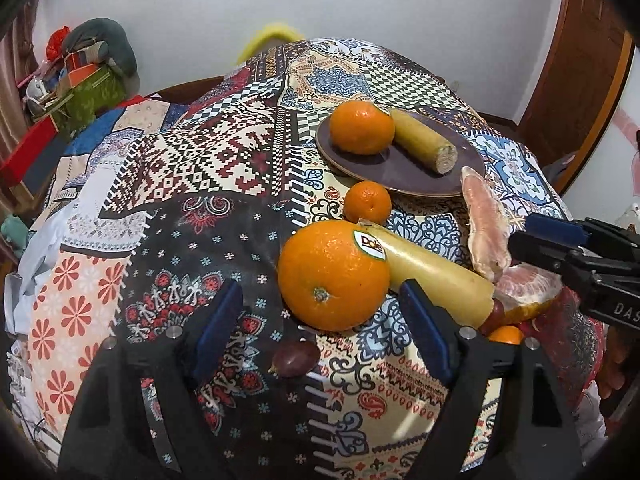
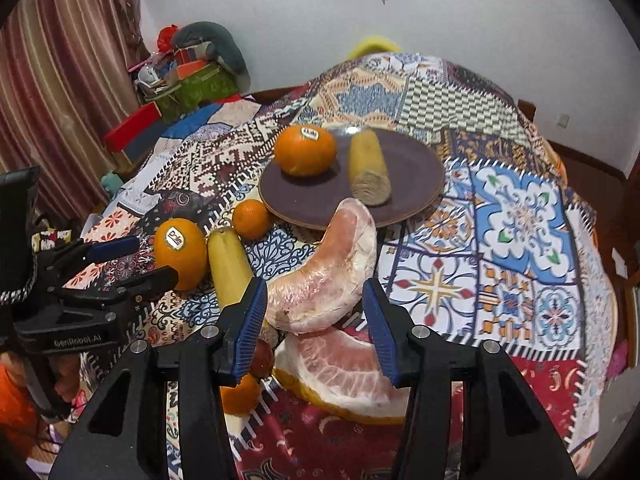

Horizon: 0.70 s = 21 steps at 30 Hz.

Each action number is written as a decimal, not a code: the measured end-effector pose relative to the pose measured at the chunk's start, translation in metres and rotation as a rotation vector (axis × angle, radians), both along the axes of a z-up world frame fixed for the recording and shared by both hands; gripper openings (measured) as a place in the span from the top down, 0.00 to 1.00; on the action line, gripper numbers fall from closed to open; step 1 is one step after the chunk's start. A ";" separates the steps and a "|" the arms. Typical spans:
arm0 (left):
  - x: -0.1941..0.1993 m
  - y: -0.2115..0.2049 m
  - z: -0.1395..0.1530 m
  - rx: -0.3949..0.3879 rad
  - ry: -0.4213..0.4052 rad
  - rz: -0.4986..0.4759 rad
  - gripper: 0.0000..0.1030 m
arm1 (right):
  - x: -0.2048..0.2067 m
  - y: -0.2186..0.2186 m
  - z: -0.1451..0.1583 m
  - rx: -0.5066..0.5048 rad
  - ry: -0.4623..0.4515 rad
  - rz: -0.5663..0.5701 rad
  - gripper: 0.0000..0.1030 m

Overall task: Organize fruits
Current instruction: 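Grasp the second Dole orange with the left tool while the right tool grasps a pomelo segment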

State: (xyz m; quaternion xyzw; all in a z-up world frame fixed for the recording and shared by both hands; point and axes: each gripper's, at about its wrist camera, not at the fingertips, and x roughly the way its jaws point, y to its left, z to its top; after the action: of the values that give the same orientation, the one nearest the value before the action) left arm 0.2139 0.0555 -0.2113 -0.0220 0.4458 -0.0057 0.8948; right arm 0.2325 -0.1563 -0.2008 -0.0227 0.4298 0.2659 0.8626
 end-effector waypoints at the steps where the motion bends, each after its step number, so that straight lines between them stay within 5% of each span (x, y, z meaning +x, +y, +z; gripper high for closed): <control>1: 0.002 0.000 -0.002 -0.004 0.004 -0.003 0.27 | 0.002 0.002 -0.003 0.001 0.008 -0.002 0.55; 10: 0.010 -0.001 -0.012 -0.021 0.008 -0.024 0.34 | 0.025 0.007 -0.015 0.019 0.039 -0.061 0.42; 21: 0.013 -0.002 -0.014 -0.023 -0.005 -0.040 0.37 | 0.044 0.012 -0.033 0.041 0.115 -0.084 0.42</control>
State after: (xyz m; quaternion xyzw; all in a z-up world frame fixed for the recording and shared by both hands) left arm 0.2272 0.0534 -0.2258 -0.0235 0.4440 -0.0288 0.8952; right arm 0.2766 -0.1445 -0.2339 0.0283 0.4737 0.2388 0.8472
